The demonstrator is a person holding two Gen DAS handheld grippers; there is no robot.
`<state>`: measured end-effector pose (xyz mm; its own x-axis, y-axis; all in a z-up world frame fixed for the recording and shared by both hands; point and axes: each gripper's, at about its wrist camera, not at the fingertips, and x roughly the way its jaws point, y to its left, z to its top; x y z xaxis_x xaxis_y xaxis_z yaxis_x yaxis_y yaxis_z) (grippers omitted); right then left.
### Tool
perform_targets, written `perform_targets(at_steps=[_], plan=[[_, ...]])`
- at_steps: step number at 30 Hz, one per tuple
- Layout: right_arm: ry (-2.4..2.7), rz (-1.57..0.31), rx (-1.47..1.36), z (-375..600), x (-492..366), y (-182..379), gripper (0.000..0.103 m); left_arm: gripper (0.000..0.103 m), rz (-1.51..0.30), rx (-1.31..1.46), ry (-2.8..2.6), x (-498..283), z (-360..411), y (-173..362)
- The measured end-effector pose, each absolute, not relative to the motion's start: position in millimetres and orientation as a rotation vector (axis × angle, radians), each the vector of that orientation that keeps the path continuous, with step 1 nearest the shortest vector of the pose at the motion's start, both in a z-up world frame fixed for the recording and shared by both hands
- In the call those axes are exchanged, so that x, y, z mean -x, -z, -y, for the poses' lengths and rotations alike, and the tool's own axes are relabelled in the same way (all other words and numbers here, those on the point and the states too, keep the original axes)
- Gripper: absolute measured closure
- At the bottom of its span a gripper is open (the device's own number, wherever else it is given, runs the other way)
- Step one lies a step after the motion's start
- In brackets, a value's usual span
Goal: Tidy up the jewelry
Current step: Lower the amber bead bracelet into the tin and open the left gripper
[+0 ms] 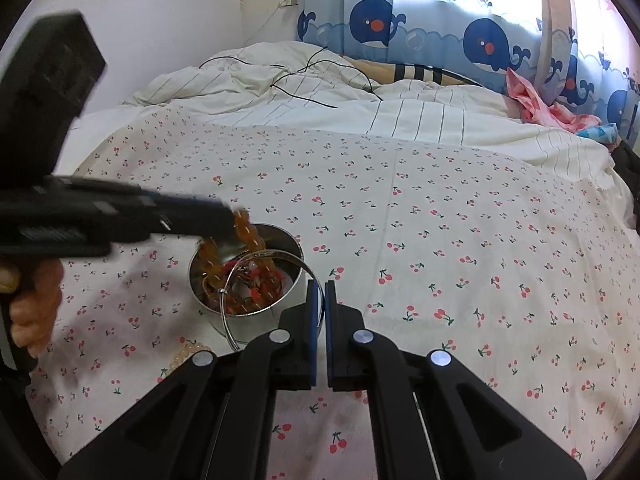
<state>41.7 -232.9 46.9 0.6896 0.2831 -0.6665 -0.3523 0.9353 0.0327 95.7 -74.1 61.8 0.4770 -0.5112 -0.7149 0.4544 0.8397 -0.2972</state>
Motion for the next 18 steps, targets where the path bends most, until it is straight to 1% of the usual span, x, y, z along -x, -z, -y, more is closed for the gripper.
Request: perform_targets(at_steps=[2,5,7,9,12,18], plan=[[-0.358,-0.728,0.101,231.6,-44.4,-46.4,0.099,0.092,-0.94,0.061,0.541,-102.9,71.3,-49.9],[-0.358,-0.731,0.115,225.5,-49.0,-44.6,0.099,0.091,-0.954,0.062,0.511,-106.4,64.2,-47.3],[-0.358,-0.732,0.123,220.9,-50.8,-43.4,0.099,0.087,-0.95,0.057,0.494,-107.0,58.2,-48.6],[-0.358,-0.734,0.132,216.0,-53.7,-41.7,0.099,0.079,-0.949,0.077,0.485,-108.4,50.2,-48.8],[-0.362,-0.736,0.139,208.6,-58.0,-39.2,0.099,0.073,-0.936,0.093,0.484,-108.0,42.4,-54.5],[-0.368,-0.74,0.15,197.6,-67.3,-34.0,0.099,0.069,-0.933,0.077,0.491,-99.3,31.8,-55.2]])
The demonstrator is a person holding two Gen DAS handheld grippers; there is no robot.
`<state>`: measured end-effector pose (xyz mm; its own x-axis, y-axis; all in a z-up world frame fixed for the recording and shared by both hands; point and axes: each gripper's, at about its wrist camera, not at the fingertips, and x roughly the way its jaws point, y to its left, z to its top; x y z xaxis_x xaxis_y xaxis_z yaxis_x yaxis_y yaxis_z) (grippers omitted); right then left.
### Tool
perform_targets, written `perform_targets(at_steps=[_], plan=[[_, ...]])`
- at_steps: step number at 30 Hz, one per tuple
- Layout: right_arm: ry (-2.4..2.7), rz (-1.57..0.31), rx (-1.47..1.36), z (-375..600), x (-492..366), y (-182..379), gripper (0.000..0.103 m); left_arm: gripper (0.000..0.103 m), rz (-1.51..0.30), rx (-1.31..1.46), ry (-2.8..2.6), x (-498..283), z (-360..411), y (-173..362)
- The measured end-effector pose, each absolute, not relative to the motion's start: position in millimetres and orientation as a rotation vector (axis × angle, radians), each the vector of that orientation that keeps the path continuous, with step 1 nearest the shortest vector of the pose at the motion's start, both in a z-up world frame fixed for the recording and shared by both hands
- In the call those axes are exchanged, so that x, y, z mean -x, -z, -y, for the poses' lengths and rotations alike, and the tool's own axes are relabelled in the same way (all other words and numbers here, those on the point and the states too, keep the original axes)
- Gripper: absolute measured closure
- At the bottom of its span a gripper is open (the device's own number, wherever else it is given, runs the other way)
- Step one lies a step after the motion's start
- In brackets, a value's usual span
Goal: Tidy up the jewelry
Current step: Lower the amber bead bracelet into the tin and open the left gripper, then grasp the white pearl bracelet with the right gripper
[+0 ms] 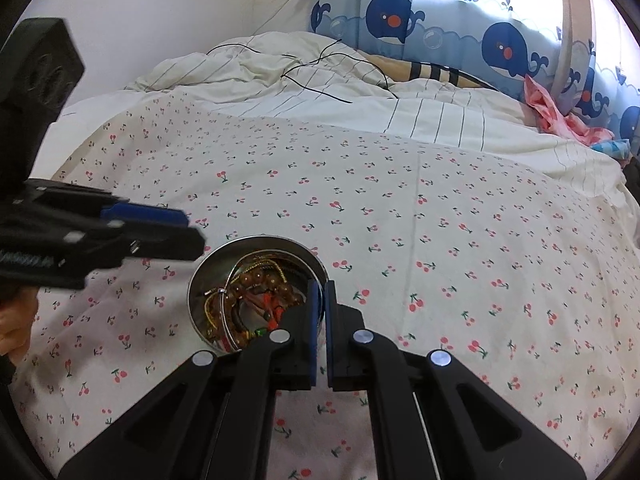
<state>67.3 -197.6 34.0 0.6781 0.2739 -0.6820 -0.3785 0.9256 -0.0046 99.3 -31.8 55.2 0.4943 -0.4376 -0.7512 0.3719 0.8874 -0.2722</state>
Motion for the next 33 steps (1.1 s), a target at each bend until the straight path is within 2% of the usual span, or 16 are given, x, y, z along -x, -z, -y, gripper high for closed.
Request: perform_targets(at_steps=[7,17,18,19,20,21,27,33], plan=[[-0.371,-0.737,0.138,186.0,-83.7,-31.4,0.099,0.063,-0.939,0.05,0.495,-86.2,21.2,-53.8],[-0.371,-0.764,0.169,172.9,-83.9,-23.3,0.099,0.059,-0.942,0.029,0.498,-72.7,13.6,-55.3],[-0.371,-0.77,0.169,171.9,-84.3,-22.6,0.097,0.059,-0.944,0.023,0.501,-71.2,14.6,-54.7],[-0.365,-0.769,0.168,171.8,-83.7,-22.8,0.08,0.058,-0.947,0.016,0.502,-70.6,15.0,-53.9],[-0.36,-0.763,0.166,172.4,-82.5,-23.8,0.068,0.057,-0.951,0.006,0.502,-69.1,15.9,-52.8],[-0.358,-0.745,0.156,174.8,-79.5,-27.2,0.061,0.054,-0.953,-0.002,0.503,-68.2,16.3,-51.8],[-0.38,-0.741,0.108,193.9,-64.2,-42.3,0.061,0.052,-1.001,-0.061,0.53,-57.9,20.1,-37.5],[-0.412,-0.886,0.095,220.8,-46.5,-20.9,0.061,0.052,-1.064,-0.088,0.562,-50.3,25.8,-13.2]])
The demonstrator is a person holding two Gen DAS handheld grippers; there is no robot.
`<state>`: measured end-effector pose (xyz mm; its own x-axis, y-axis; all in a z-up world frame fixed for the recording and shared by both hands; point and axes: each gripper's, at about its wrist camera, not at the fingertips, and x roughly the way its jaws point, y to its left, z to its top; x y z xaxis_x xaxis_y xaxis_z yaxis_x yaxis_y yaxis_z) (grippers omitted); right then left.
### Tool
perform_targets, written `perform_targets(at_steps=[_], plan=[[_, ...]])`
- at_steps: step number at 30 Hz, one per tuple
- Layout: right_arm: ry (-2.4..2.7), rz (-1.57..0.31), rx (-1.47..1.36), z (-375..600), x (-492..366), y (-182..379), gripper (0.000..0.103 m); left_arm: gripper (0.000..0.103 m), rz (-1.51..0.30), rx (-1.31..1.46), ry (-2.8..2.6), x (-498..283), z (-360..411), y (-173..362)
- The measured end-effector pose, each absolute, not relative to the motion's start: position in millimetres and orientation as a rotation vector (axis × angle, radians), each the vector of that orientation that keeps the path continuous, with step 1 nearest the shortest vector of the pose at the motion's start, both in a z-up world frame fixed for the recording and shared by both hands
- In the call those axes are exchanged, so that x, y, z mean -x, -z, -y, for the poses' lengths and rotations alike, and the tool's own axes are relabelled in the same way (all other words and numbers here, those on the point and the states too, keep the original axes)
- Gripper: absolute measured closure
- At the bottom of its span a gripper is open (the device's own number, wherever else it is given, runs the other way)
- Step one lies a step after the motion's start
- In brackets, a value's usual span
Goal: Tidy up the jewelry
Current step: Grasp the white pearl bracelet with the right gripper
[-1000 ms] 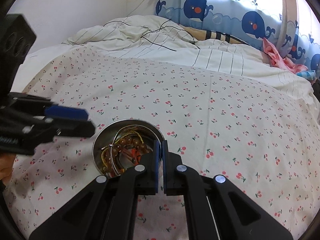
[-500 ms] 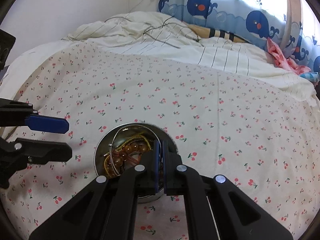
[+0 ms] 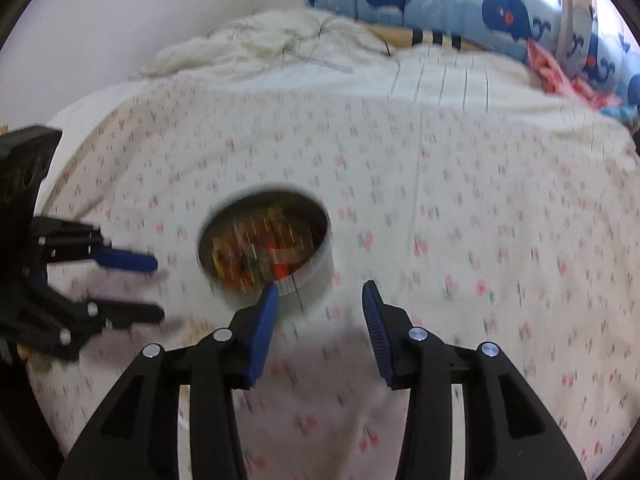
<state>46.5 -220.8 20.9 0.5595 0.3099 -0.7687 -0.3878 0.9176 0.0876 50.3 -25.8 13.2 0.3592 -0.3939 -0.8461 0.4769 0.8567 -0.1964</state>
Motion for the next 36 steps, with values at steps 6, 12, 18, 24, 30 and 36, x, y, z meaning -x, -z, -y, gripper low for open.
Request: perform_targets(at_steps=[6,12,18,24,30,36], plan=[[-0.524,-0.939,0.083,222.9,-20.0,-11.7,0.062,0.051,-1.057,-0.112,0.553,-40.2,36.2,-2.8],[-0.596,-0.987,0.245,188.7,1.2,-0.2,0.062,0.052,-1.061,-0.146,0.547,-39.8,51.4,13.3],[-0.597,-1.016,0.262,188.6,3.8,5.8,0.062,0.091,-1.042,-0.318,0.44,-35.5,54.4,14.7],[-0.609,-1.025,0.259,176.9,4.0,12.7,0.062,0.088,-1.07,-0.212,0.369,-40.8,15.2,17.4],[-0.641,-1.013,0.29,160.1,8.7,18.3,0.095,0.091,-1.066,-0.242,0.424,-32.5,26.7,21.7],[-0.657,-0.942,0.201,176.4,9.3,-9.1,0.095,0.096,-1.032,-0.21,0.517,-22.6,29.9,-6.1]])
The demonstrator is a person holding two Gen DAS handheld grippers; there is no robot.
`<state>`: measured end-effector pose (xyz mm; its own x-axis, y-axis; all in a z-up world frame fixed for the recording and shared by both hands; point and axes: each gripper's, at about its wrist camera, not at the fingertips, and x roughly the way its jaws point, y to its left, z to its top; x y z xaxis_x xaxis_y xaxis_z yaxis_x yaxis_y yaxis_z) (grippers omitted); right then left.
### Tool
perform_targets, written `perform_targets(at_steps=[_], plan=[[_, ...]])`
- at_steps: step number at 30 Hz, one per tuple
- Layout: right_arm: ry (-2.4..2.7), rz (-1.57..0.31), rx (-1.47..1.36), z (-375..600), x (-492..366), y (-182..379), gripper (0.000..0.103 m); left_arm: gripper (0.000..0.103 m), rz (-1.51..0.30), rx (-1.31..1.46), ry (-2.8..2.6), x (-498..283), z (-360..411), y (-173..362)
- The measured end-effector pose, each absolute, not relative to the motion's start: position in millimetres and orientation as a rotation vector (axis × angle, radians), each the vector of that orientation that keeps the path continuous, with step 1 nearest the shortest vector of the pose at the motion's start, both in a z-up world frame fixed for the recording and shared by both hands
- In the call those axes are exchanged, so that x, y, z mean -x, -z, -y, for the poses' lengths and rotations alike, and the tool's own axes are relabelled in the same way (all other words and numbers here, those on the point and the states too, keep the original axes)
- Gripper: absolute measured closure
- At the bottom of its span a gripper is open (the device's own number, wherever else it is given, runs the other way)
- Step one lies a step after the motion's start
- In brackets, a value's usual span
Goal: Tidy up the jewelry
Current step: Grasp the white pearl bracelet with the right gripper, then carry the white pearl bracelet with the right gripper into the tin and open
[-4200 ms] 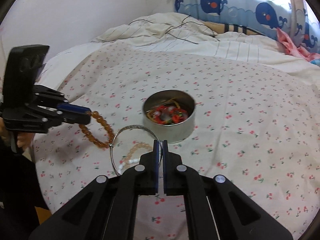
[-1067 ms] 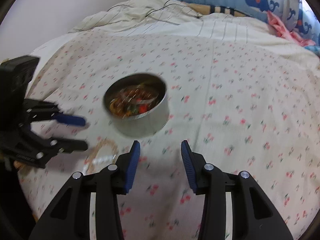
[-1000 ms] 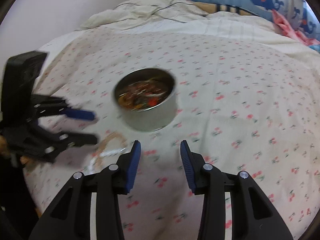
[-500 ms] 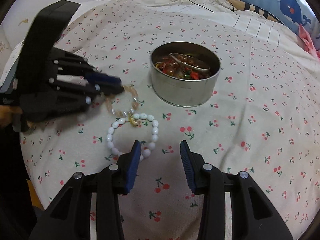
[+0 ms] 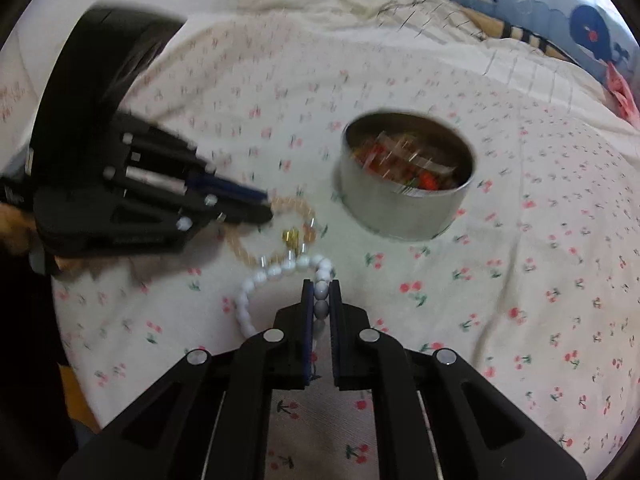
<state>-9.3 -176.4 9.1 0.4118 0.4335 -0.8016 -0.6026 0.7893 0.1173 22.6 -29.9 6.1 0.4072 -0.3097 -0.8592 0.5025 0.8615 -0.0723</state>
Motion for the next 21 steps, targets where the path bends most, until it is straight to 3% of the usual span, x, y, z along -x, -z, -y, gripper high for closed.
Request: perform_targets(at_steps=[10,21], plan=[[-0.669,-0.852,-0.091,230.9,0.2,-49.6,0.095,0.096,-0.926,-0.085,0.62,-20.5,15.1,-57.5],[-0.675,-0.747,-0.232,239.2,-13.2,-74.2,0.095,0.096,-0.825,0.012,0.688,-33.1,19.9,-85.2]])
